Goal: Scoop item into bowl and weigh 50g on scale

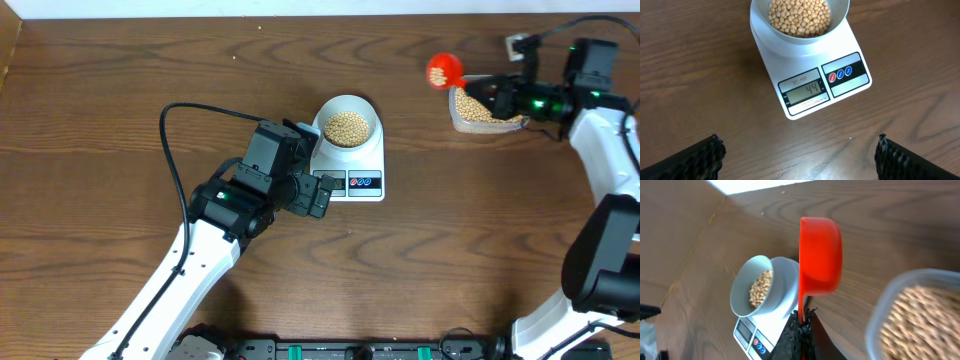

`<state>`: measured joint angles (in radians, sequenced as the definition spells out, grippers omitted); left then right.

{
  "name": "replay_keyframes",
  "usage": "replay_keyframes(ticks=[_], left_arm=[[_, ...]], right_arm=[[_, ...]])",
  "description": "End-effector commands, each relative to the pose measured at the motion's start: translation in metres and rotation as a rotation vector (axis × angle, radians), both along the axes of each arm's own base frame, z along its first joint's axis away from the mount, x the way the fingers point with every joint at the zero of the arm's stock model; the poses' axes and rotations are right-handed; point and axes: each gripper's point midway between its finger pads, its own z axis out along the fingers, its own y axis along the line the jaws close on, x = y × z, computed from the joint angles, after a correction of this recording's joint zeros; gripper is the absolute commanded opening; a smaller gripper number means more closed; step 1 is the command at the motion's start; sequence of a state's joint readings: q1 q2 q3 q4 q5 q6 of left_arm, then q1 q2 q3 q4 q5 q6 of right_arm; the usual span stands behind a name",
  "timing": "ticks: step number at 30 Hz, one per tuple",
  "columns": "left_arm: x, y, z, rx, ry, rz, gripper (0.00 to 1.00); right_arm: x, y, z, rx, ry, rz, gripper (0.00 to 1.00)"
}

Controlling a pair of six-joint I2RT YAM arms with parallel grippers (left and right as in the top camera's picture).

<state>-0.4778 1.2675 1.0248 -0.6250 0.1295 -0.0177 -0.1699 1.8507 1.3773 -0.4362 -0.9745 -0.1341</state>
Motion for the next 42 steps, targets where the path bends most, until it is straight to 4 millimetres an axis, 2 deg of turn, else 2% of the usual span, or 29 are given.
replay_keyframes(ticks=[1, 15, 18, 28, 42], left_arm=[[-0.002, 0.001, 0.001, 0.001, -0.004, -0.016, 0.98], [-0.002, 0.001, 0.001, 0.001, -0.004, -0.016, 0.98], [-0.003, 0.001, 0.001, 0.001, -0.004, -0.016, 0.98], [-0.003, 0.001, 0.001, 0.001, -0.004, -0.016, 0.98], [-0.003, 0.001, 0.001, 0.001, -0.004, -0.016, 0.98]], right_arm=[[-0.005, 0.029, 0.001, 0.022, -0.006, 0.07, 0.01], [-0.022, 0.114, -0.01, -0.085, -0.053, 0.236, 0.01], [-0.026, 0.126, -0.012, -0.108, -0.066, 0.263, 0.01], [-0.034, 0.147, -0.021, -0.203, -0.13, 0.328, 0.01], [-0.039, 0.145, -0.03, -0.297, -0.211, 0.404, 0.01]])
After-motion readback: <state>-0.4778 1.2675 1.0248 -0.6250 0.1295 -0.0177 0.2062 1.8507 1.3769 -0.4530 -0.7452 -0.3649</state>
